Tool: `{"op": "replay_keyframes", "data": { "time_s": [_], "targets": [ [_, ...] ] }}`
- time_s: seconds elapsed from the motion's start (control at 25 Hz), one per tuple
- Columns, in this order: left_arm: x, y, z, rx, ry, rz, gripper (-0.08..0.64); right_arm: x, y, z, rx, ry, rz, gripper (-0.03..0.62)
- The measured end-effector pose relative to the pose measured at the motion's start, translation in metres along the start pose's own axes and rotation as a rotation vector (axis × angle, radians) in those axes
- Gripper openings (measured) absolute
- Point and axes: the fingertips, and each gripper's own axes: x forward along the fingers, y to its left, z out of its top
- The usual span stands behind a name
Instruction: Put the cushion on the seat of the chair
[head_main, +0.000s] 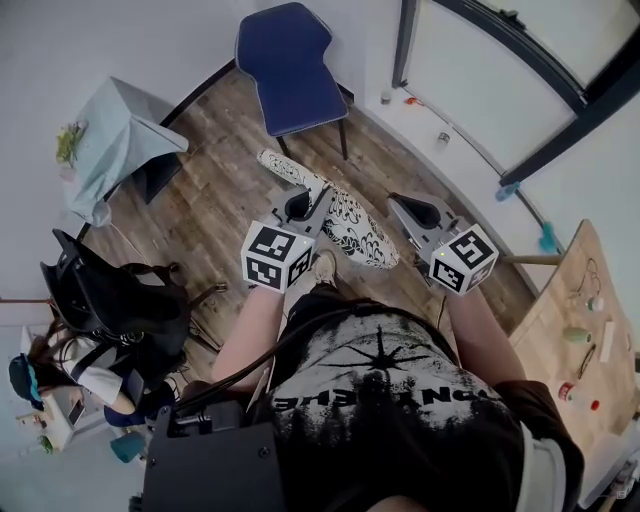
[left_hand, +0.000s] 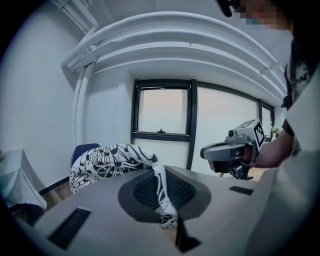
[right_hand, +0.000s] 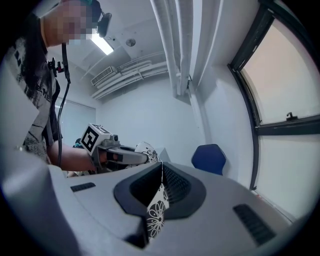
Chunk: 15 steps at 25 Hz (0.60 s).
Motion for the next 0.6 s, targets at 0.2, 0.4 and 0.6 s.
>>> {"op": "replay_keyframes", "data": {
  "time_s": [0.2,0.4,0.6],
  "targets": [
    [0.021,0.033,0.001,0.000,0.008,-0.034,0.023,0.033,-0.019,0.005,-0.003,0.008,-0.023,0.018],
    [0.046,0.076,0.007,0.002,0.016,-0.070,0.023,0.073,-0.038,0.015,-0.001,-0.002,-0.047,0.018],
    [0.066,0.123,0.019,0.028,0.030,-0.106,0.023,0.122,-0.057,0.032,-0.001,-0.029,-0.078,0.018]
  ]
}}
